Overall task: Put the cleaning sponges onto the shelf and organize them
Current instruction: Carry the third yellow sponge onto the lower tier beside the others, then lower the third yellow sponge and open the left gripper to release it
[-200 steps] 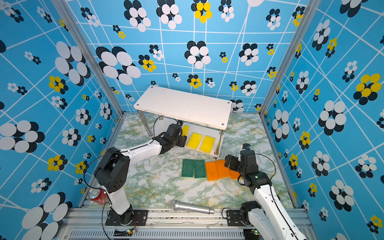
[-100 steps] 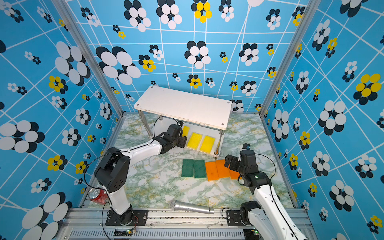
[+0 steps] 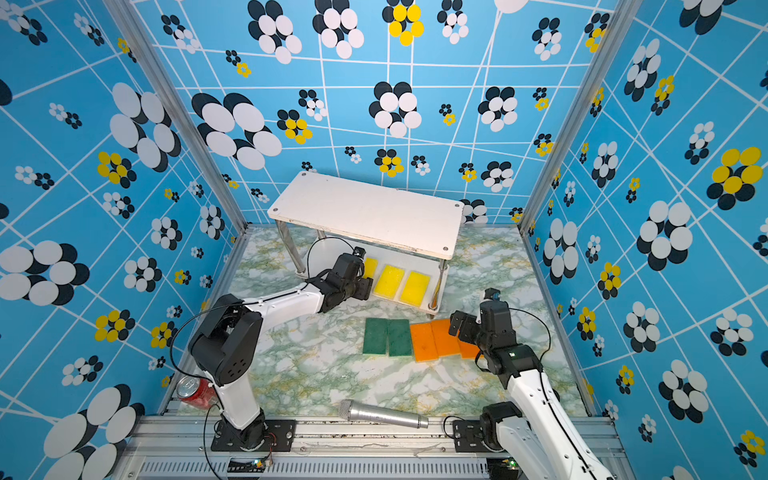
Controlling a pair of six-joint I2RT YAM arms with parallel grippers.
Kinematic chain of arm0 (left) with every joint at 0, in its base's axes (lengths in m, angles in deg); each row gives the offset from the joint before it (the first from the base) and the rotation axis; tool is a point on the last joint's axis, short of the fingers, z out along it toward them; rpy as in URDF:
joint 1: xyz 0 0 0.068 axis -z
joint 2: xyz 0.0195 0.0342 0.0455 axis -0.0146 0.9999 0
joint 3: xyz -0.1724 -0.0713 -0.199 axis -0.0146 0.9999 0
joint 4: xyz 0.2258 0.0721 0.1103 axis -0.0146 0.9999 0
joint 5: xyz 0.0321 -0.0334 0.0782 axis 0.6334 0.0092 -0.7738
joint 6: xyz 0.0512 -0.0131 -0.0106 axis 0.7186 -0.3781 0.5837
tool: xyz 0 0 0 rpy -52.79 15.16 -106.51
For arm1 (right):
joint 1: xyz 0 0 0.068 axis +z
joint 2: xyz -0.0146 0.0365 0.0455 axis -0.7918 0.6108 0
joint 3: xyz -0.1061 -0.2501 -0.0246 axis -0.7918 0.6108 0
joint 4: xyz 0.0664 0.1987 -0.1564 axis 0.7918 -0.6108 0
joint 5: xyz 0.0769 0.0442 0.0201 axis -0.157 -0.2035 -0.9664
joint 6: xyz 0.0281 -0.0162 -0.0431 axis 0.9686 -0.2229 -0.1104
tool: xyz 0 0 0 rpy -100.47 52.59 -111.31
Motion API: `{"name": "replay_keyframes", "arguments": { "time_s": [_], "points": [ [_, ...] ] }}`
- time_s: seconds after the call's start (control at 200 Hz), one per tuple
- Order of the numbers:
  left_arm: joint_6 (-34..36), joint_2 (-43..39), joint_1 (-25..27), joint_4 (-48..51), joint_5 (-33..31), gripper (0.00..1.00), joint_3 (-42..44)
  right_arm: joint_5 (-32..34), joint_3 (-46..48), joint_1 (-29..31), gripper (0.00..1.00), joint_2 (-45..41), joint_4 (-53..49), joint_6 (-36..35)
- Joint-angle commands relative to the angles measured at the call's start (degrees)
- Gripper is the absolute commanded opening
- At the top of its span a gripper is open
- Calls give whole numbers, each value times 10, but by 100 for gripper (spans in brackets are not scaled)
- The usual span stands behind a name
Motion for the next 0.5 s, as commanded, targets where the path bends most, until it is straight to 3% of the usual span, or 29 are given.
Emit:
{"name": "replay_keyframes", "arguments": {
  "time_s": [0.0, 0.495],
  "points": [
    [-7, -6, 1, -10, -6, 74, 5, 8, 7, -4, 99, -1, 2, 5],
    [-14, 8, 3, -6, -6, 76, -5, 10, 7, -4, 99, -4, -1, 4]
  ]
}}
